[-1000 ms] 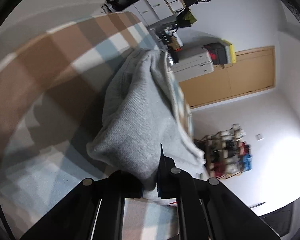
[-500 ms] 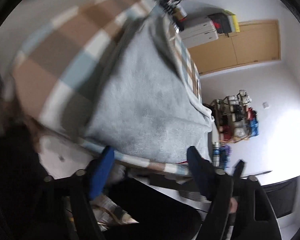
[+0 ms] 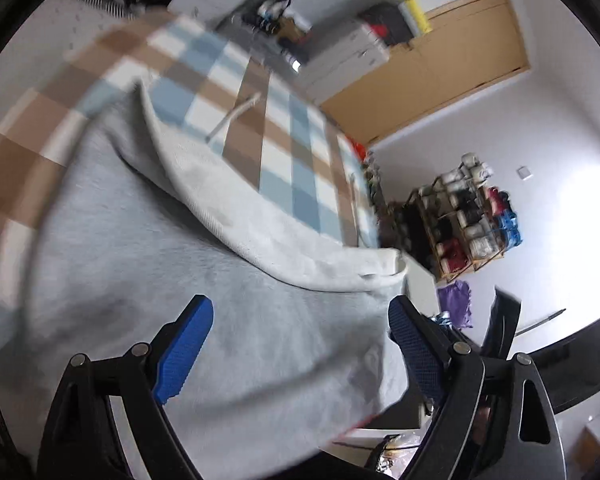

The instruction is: Fold large clothes

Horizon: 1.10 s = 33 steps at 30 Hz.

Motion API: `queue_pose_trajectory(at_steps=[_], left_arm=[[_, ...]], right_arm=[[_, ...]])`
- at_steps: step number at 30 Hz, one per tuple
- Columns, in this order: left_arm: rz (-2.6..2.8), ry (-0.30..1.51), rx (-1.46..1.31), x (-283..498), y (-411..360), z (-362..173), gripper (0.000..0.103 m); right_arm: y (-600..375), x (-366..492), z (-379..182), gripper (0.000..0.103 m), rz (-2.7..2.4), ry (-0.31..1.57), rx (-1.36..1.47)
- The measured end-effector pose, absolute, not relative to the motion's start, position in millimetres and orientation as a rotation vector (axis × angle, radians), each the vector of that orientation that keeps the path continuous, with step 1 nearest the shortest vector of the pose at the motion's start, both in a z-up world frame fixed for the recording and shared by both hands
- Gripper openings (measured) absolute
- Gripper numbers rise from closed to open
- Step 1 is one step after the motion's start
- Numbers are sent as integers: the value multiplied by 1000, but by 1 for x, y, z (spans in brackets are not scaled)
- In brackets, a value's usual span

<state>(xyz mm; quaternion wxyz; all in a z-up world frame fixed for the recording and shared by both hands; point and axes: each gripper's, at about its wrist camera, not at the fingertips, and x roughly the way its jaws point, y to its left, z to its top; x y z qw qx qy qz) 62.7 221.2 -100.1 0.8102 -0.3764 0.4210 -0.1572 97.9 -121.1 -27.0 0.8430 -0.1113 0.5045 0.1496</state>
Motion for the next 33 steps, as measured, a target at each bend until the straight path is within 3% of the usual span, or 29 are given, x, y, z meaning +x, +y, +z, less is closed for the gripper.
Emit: queue_pose_trajectory(at_steps=[5, 12, 16, 17, 21, 22, 27, 33], left_arm=[[-318, 992, -804, 68, 217, -140, 86], [-347, 1056, -845, 71, 224, -141, 86], [-353, 1069, -835, 65, 226, -137, 86], [-357, 1070, -842, 63, 227, -137, 86], [-358, 1068, -848, 57, 228, -137, 86], [-355, 1067, -845, 56, 229, -137, 86], [-310, 1055, -828, 47, 241, -134, 86], [-259, 1021, -838, 43, 262, -140, 86]], right_arm=[[-83, 147, -85, 97, 303, 1258, -346], [-57, 202, -95, 100, 248, 1167, -370], [-61, 238, -86, 71, 140, 1114, -292], [-67, 243, -76, 70, 122, 1069, -246], [-80, 240, -34, 72, 79, 883, -196], [-81, 240, -29, 78, 98, 882, -183], [-65, 209, -20, 93, 358, 984, -162], [14, 174, -53, 95, 602, 1064, -362]])
